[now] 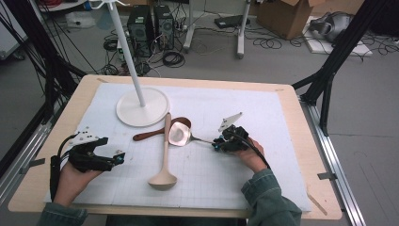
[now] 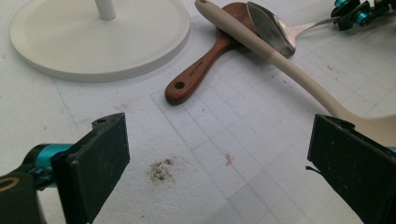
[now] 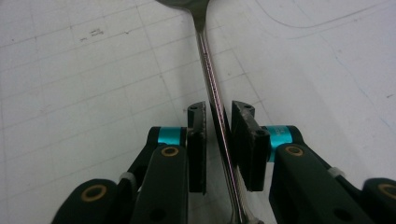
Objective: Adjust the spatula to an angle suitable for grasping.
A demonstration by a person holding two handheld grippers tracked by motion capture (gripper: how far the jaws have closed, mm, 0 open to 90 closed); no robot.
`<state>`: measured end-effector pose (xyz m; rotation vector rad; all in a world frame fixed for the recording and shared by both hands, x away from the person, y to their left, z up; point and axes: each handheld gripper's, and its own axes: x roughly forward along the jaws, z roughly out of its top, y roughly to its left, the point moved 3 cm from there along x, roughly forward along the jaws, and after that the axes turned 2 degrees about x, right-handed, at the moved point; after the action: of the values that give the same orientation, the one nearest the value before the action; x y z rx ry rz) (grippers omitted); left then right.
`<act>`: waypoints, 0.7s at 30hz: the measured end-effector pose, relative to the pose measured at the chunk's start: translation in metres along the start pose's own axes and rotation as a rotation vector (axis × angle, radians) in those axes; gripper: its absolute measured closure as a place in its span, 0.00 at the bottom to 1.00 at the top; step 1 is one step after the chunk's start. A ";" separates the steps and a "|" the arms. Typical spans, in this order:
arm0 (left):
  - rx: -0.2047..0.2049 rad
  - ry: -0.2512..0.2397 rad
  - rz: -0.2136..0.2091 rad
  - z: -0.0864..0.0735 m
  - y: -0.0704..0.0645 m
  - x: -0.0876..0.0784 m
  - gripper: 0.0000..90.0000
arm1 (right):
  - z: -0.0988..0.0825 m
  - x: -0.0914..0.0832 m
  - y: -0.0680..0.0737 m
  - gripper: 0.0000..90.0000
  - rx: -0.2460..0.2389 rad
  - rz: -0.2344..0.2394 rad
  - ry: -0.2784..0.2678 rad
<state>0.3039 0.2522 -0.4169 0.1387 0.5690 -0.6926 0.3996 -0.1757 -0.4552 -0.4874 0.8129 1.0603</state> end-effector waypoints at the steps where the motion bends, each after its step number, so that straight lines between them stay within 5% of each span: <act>1: -0.002 0.001 0.000 0.000 0.000 0.000 0.07 | 0.000 0.001 -0.001 0.87 -0.009 0.003 -0.005; 10: -0.002 0.001 0.001 0.000 0.001 0.000 0.07 | -0.001 -0.001 -0.001 0.93 -0.073 0.057 0.004; 21: 0.002 0.004 0.001 0.000 0.001 0.000 0.07 | -0.002 -0.005 0.004 0.93 -0.090 0.102 0.000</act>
<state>0.3041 0.2528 -0.4170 0.1426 0.5714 -0.6919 0.3944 -0.1785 -0.4520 -0.5259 0.7991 1.1949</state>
